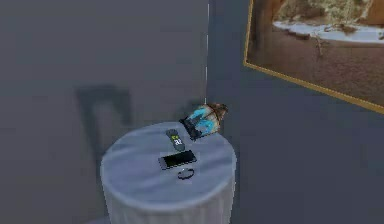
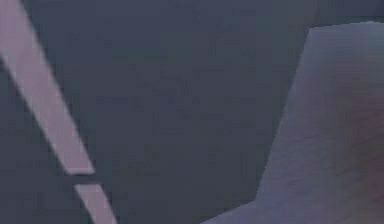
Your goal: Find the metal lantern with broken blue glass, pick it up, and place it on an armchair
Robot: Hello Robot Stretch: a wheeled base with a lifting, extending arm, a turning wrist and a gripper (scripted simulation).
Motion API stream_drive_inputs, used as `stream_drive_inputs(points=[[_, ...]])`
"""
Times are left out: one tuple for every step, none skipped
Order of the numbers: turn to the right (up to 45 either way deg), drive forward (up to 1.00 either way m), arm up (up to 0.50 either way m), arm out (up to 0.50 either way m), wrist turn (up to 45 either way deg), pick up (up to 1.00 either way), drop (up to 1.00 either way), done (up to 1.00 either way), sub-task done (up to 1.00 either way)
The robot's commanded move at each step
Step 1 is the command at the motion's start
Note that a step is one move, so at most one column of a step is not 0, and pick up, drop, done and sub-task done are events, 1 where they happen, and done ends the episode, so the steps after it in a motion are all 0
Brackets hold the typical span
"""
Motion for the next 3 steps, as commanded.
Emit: stream_drive_inputs(points=[[15.0,0.0,0.0,0.0,0.0,0.0,0.0,0.0,0.0],[0.0,0.45,0.0,0.0,0.0,0.0,0.0,0.0,0.0],[-45.0,0.0,0.0,0.0,0.0,0.0,0.0,0.0,0.0]])
